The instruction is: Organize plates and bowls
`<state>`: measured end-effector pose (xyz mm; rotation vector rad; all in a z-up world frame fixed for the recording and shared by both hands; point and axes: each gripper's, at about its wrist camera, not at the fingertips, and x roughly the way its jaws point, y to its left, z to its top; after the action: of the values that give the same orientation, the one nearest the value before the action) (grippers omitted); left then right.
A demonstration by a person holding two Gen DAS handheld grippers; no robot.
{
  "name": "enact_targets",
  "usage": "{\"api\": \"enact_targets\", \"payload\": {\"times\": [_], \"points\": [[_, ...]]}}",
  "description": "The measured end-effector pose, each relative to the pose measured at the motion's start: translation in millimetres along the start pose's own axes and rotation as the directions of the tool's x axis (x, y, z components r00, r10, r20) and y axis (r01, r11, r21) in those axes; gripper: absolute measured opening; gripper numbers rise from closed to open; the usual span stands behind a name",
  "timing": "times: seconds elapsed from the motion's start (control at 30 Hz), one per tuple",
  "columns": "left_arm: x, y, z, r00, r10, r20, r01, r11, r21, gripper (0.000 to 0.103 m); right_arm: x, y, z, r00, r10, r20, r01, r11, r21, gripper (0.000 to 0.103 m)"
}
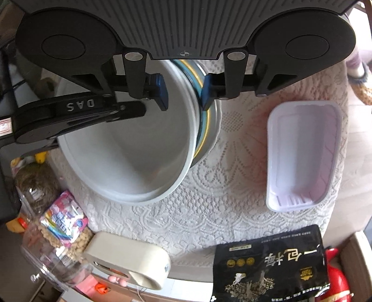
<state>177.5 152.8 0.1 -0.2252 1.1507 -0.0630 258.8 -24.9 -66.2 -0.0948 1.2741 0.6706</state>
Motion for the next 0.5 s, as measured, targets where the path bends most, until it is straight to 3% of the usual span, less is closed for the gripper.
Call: {"api": "enact_targets", "payload": {"times": [0.13,0.37,0.5], "points": [[-2,0,-2,1.000,0.005,0.002,-0.005,1.000,0.006,0.031,-11,4,-5,0.998,-0.047,0.051,0.049,0.998,-0.033,0.062],[-10,-2,-6,0.998,-0.056,-0.003,0.056,0.998,-0.012,0.029,-39,4,-26,0.985,-0.113,0.129,0.120,0.992,-0.044,0.061],[-14,-6,-10,0.998,-0.056,0.006,0.056,0.998,0.002,0.030,-46,0,-41,0.986,-0.089,0.140,0.096,0.994,-0.043,0.051]]}}
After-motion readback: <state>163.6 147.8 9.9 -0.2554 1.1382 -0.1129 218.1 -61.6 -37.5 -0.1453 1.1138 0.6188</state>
